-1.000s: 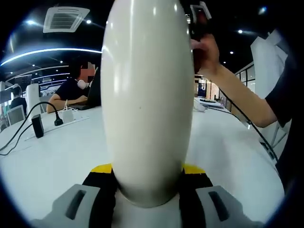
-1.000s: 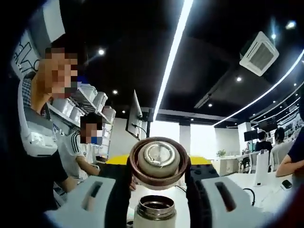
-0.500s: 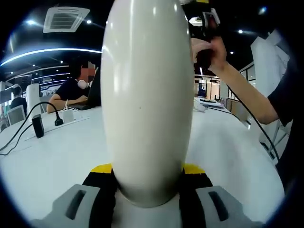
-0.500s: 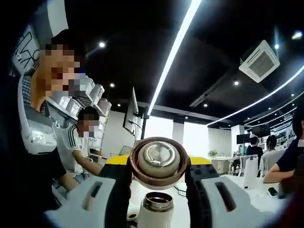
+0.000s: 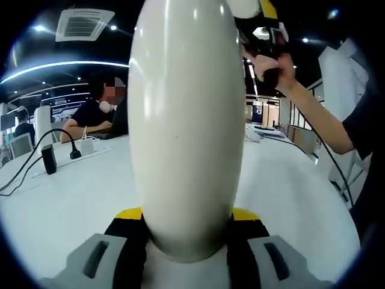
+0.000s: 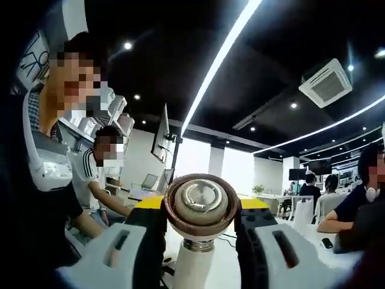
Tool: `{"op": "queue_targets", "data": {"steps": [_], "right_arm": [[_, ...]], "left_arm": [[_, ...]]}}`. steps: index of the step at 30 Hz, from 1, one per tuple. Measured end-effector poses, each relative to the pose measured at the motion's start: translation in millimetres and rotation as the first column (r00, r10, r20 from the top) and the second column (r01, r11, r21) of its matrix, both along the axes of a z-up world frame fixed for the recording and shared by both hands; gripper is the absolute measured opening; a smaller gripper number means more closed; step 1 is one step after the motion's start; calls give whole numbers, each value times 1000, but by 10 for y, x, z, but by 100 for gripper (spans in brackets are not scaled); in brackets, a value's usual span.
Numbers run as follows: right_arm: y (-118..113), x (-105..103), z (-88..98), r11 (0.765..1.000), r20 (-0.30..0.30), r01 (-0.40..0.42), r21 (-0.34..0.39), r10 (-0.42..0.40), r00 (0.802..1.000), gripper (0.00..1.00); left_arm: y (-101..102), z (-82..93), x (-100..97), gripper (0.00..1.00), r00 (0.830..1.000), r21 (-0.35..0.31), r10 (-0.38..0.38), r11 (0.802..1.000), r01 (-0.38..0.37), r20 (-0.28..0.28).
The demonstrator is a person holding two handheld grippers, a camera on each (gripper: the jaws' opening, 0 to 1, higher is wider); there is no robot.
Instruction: Grasp the water cup twist off the cup lid place the cup lid on the table
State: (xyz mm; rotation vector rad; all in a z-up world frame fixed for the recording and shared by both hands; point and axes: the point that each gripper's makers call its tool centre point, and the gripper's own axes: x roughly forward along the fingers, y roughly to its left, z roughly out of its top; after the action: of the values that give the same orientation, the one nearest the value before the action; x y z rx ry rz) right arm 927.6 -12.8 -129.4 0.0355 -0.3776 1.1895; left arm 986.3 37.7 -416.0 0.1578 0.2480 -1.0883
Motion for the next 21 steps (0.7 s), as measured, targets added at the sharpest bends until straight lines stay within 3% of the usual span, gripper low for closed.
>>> {"op": "queue_targets", "data": {"steps": [21], "right_arm": [[-369,-234,-62,995,-6,77,-56,-78,997,46]], "left_arm": [[7,3,-6,52,1000,0,13,1000,-13,3]]}}
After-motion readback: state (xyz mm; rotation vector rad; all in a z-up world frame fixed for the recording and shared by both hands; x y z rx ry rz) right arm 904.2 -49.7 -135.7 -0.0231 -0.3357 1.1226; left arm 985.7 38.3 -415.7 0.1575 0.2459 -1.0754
